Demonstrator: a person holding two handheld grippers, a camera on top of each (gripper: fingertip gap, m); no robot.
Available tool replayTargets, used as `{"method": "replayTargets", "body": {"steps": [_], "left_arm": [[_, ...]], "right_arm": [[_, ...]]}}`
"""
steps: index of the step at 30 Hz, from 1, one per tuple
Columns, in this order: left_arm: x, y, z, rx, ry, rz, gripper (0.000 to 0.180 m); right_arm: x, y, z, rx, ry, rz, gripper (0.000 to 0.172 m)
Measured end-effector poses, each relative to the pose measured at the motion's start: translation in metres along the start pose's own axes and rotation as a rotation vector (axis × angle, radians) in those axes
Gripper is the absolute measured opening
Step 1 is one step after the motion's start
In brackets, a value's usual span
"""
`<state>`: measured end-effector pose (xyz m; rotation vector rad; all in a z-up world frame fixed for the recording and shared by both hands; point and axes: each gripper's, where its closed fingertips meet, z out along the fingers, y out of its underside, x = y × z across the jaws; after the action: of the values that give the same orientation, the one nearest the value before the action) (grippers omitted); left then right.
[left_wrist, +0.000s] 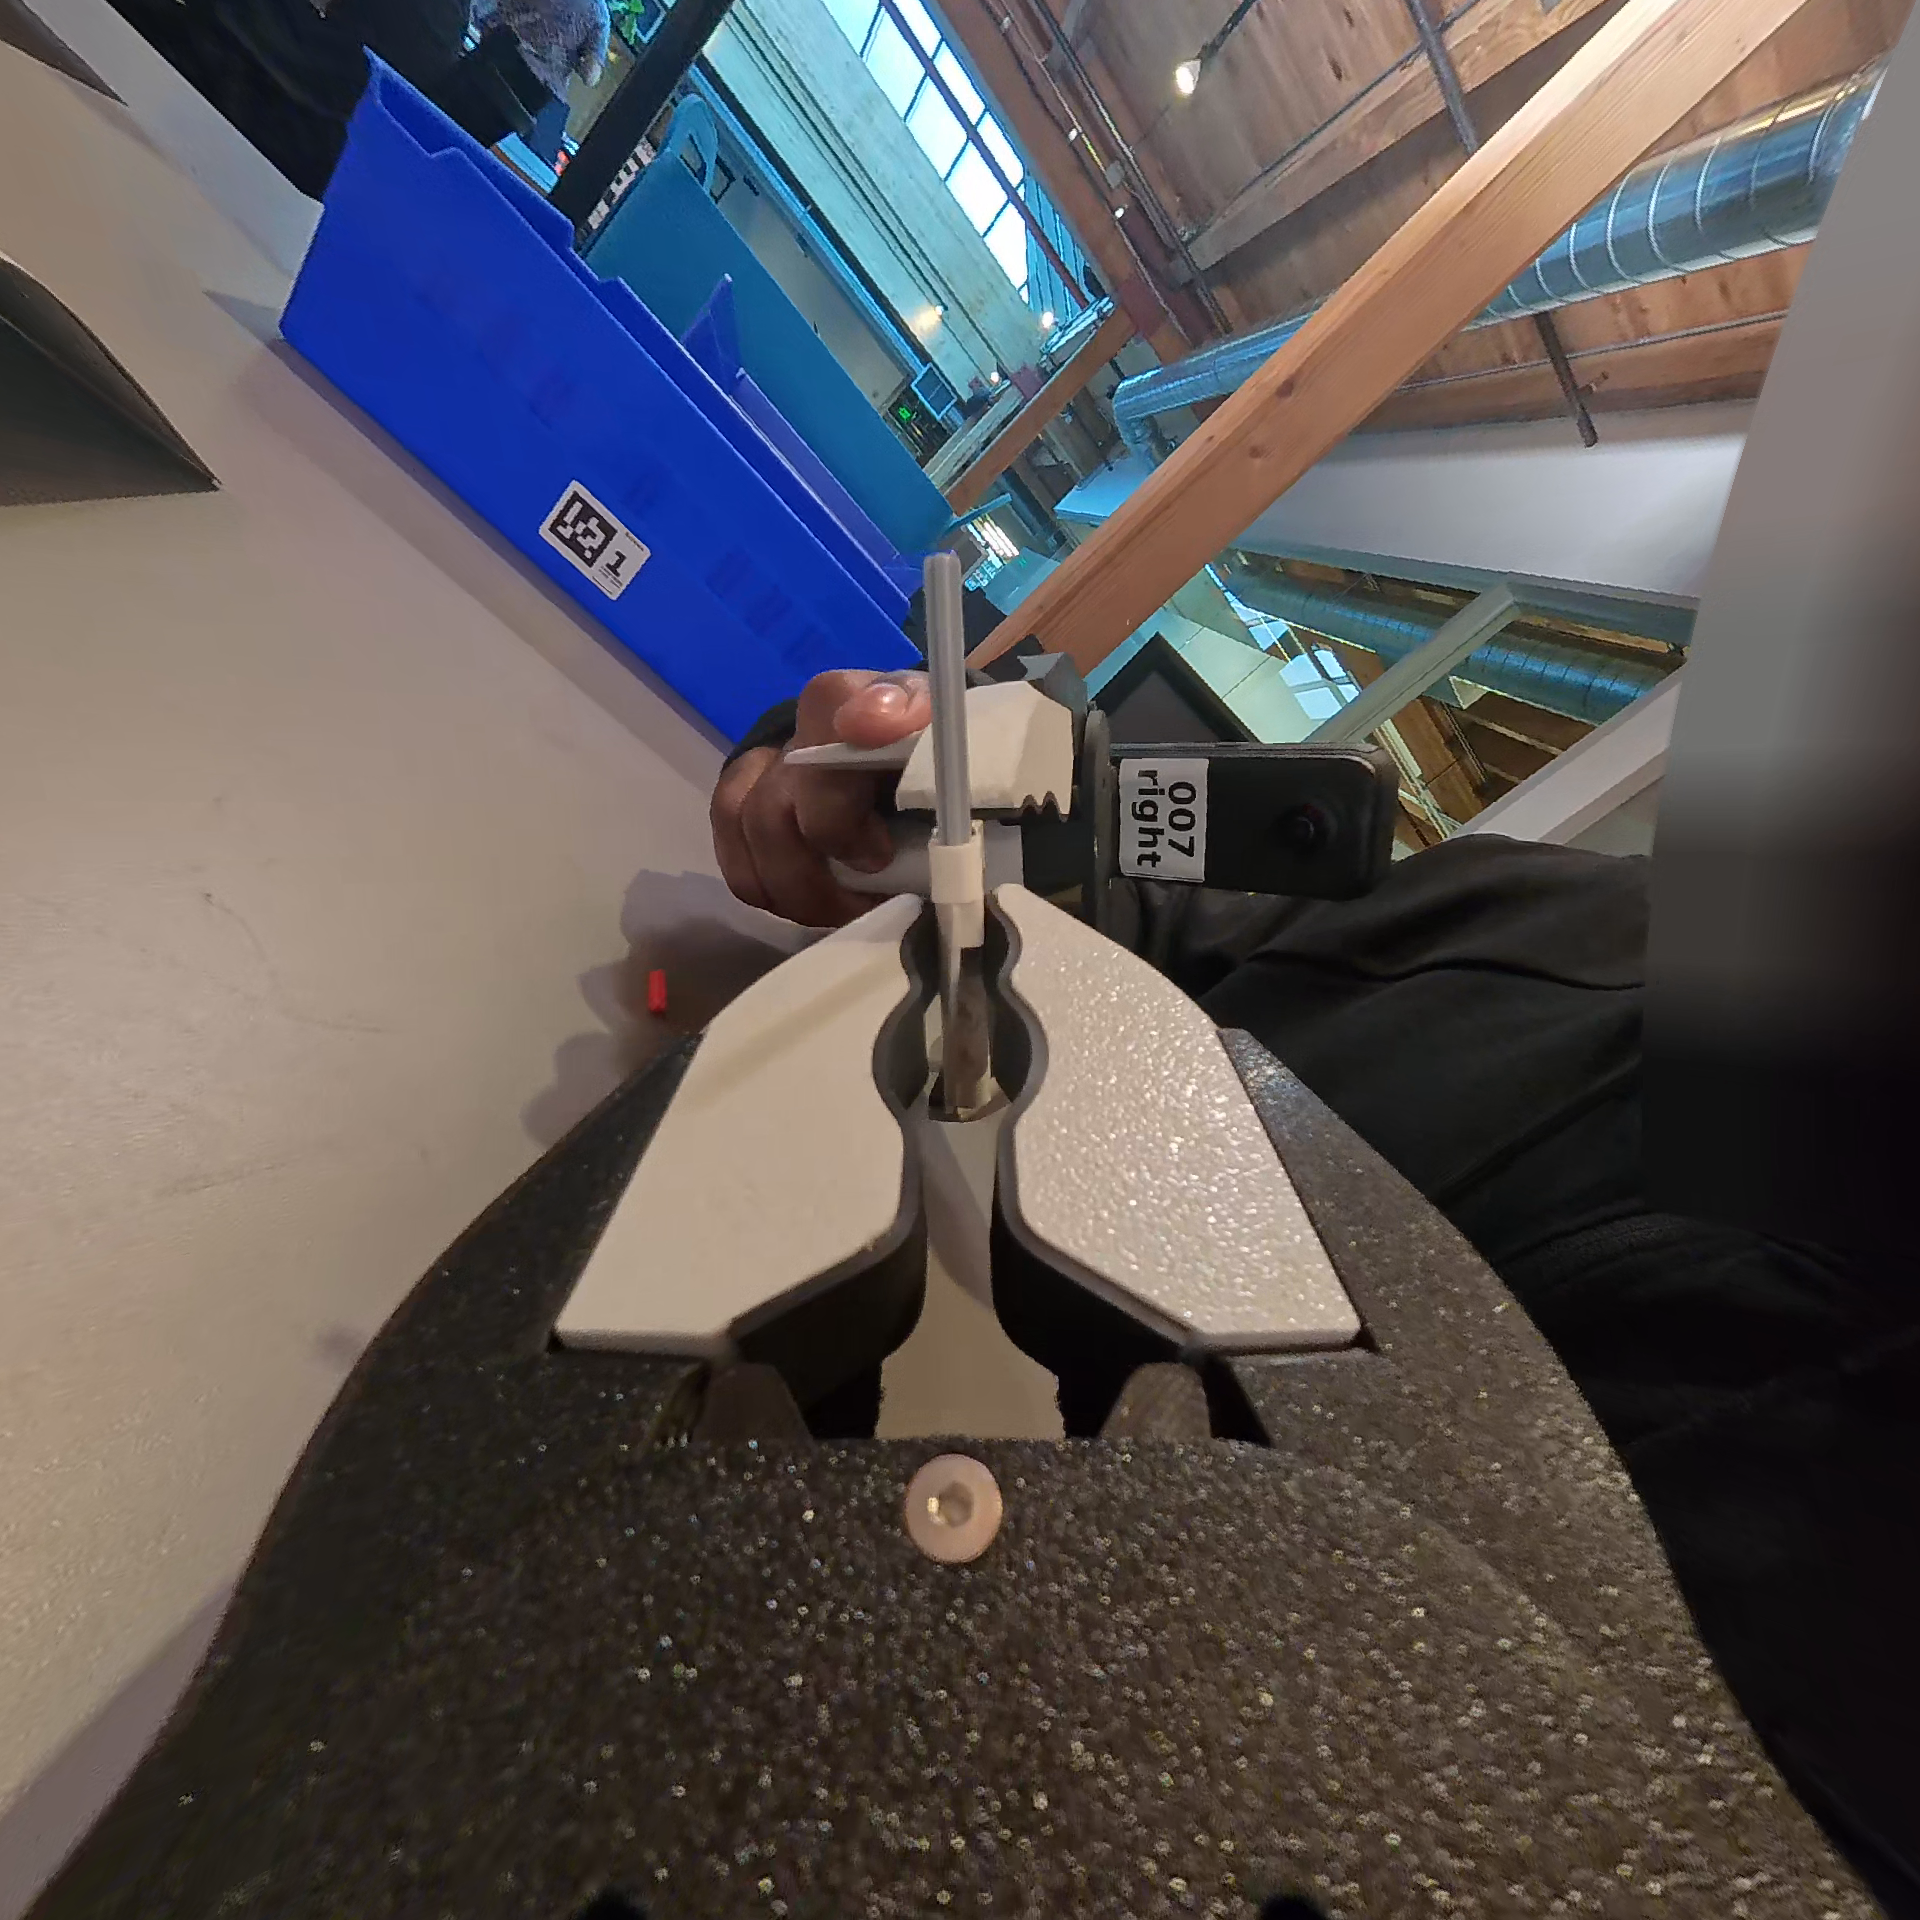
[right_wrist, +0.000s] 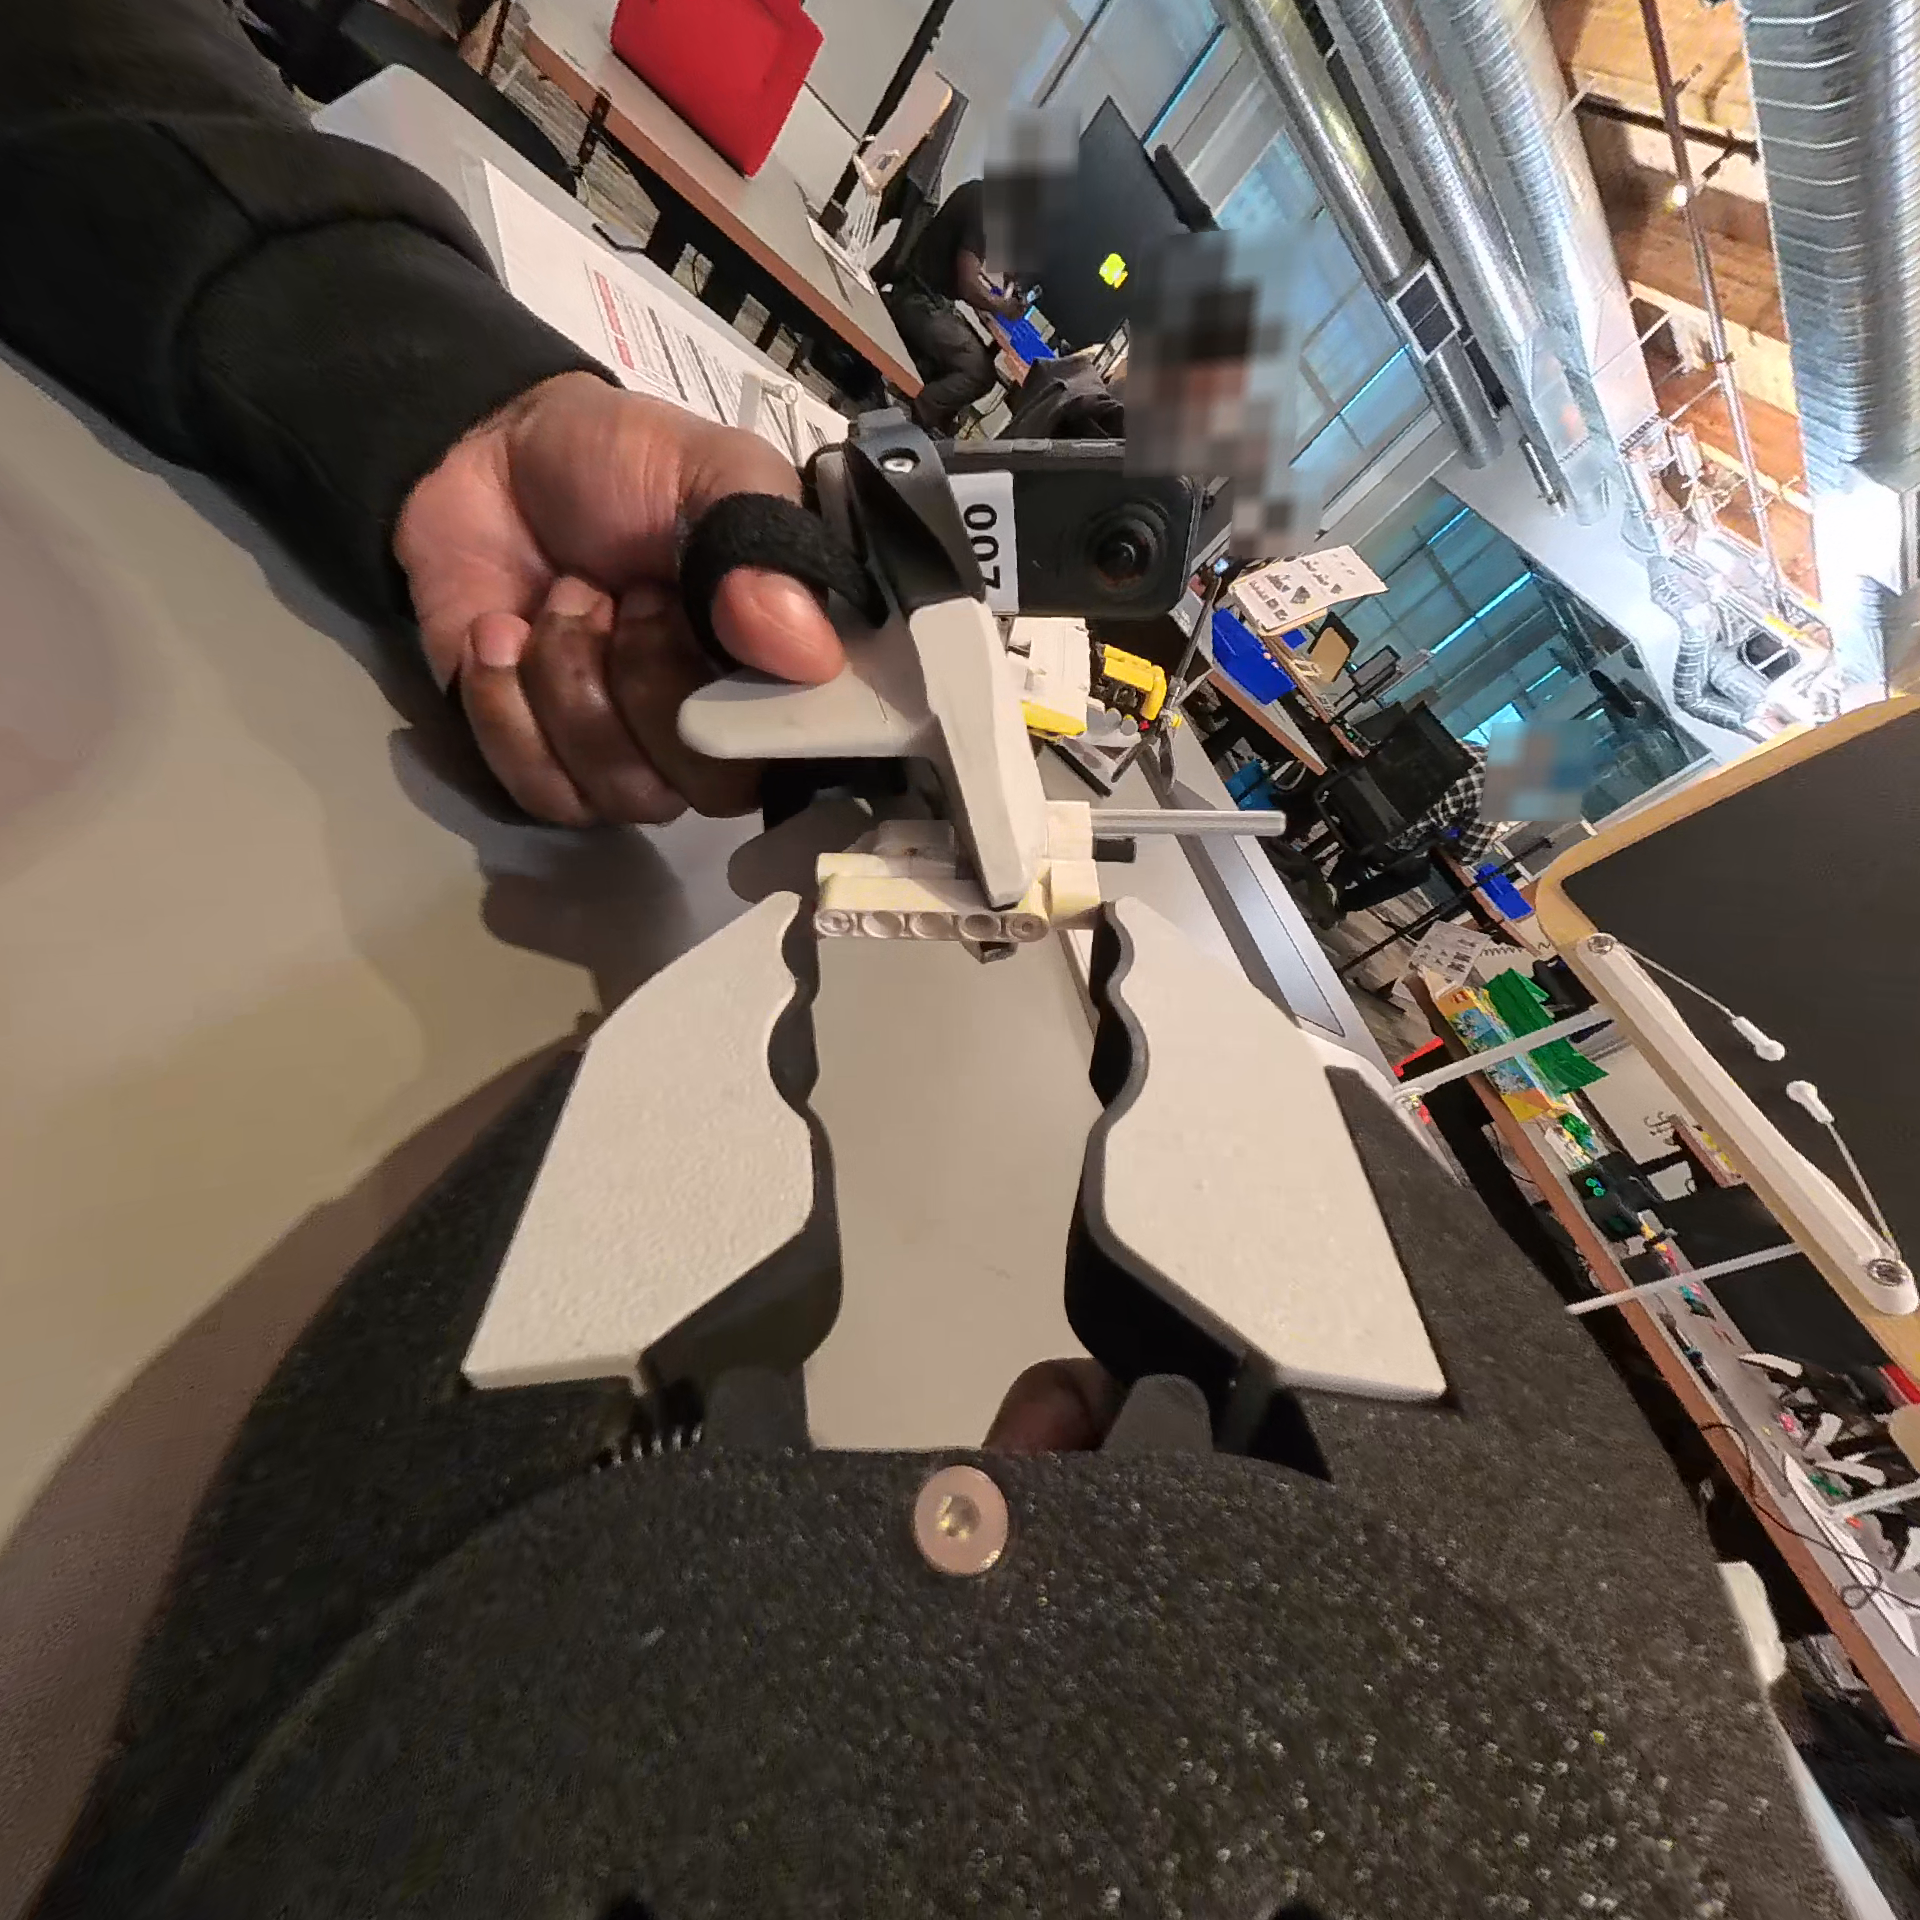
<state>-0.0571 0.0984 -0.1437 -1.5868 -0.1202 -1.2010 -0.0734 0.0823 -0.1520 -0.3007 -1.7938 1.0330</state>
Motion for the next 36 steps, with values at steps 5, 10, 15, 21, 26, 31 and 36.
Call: {"method": "replayTargets", "body": {"steps": [5,10,15,21,26,31,36], "left_arm": [[-0.005,-0.006,-0.004,0.020,-0.081,0.131,0.008],[-0.005,-0.007,-0.009,0.006,-0.136,0.336,0.008],[0.001,0.001,-0.004,-0.031,-0.116,0.474,0.008],[0.003,0.005,-0.001,-0.050,-0.095,0.501,0.007],[0.008,0.011,0.000,-0.083,-0.043,0.504,0.007],[0.009,0.012,0.000,-0.089,-0.038,0.508,0.007],[0.009,0.013,0.000,-0.094,-0.038,0.510,0.007]], "right_arm": [[0.003,0.000,-0.002,0.012,-0.029,0.102,0.049],[0.016,-0.003,-0.006,0.087,-0.116,0.477,0.037],[0.014,-0.011,-0.010,0.151,-0.230,0.674,0.024],[0.008,-0.014,-0.011,0.167,-0.288,0.735,0.014],[0.008,-0.015,-0.011,0.187,-0.318,0.796,0.017],[0.003,-0.018,-0.013,0.203,-0.360,0.801,0.008],[0.002,-0.018,-0.013,0.202,-0.373,0.804,0.008]]}}
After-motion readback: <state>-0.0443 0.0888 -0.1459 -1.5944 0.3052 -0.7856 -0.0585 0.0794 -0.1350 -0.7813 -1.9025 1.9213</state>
